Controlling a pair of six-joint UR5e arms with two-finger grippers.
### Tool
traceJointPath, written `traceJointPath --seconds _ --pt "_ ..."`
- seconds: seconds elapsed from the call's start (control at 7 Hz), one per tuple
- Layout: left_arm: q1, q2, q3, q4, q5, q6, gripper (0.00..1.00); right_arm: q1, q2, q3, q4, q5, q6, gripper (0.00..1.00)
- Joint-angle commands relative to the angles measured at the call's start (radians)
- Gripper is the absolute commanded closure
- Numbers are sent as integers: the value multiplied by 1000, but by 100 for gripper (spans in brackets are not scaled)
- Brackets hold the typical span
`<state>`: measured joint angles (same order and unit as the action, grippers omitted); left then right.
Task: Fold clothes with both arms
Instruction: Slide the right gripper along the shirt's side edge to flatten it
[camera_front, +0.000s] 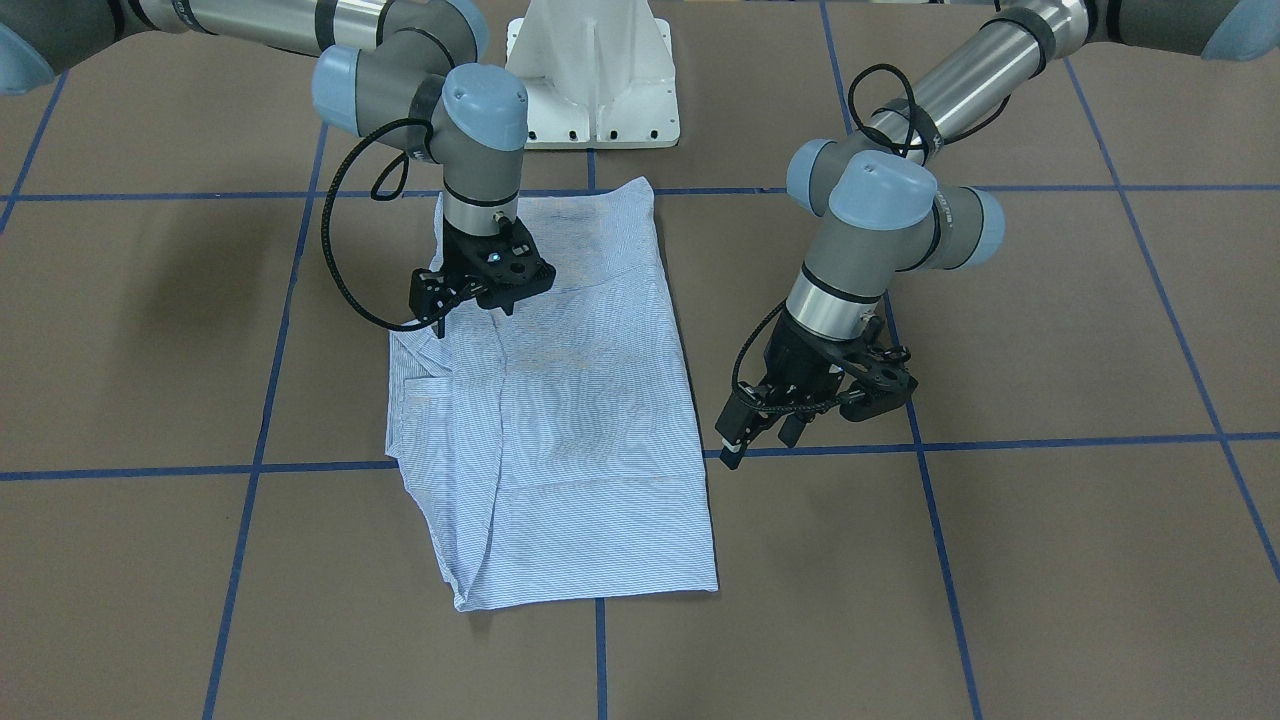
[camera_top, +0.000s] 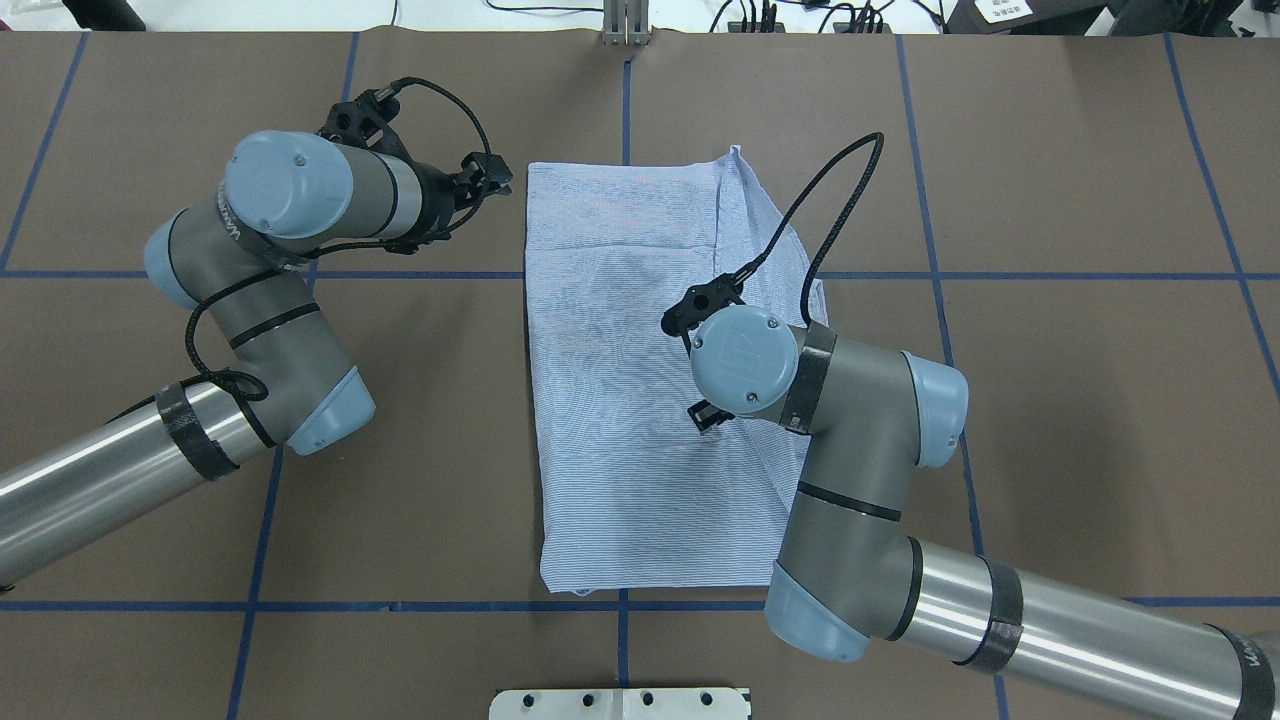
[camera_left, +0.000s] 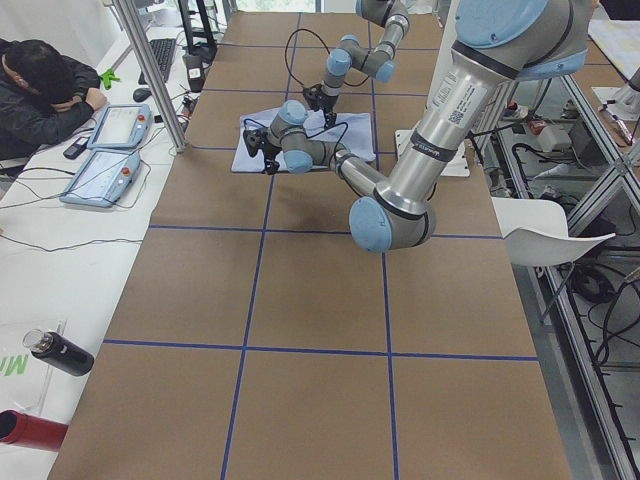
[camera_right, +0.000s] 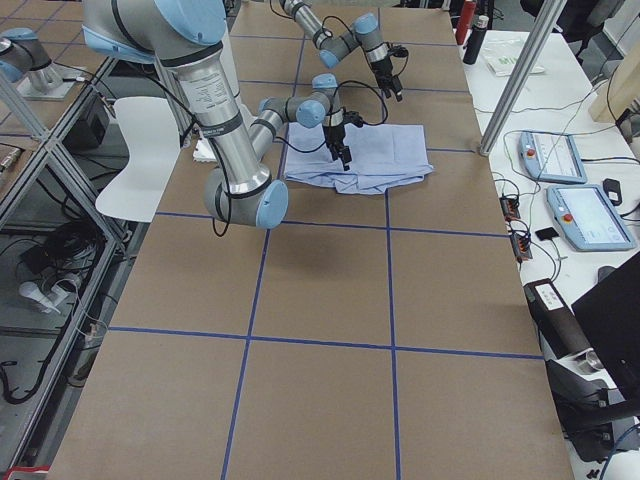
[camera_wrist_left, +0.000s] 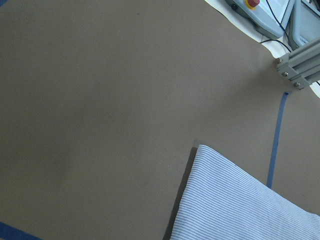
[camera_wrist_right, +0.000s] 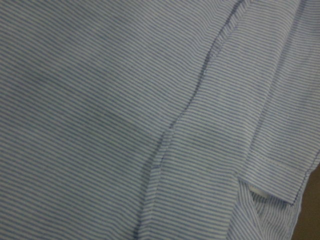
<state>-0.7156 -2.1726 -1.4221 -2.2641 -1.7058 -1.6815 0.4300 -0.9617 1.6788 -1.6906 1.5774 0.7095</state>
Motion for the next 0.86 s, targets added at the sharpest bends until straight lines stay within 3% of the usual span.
traceJointPath --seconds 0.0,0.71 --pt "1 0 0 0 0 0 0 0 -2 -22 0 -13 -2 0" --pt "1 -3 -8 0 0 -4 0 29 -12 -36 -1 -11 -30 0"
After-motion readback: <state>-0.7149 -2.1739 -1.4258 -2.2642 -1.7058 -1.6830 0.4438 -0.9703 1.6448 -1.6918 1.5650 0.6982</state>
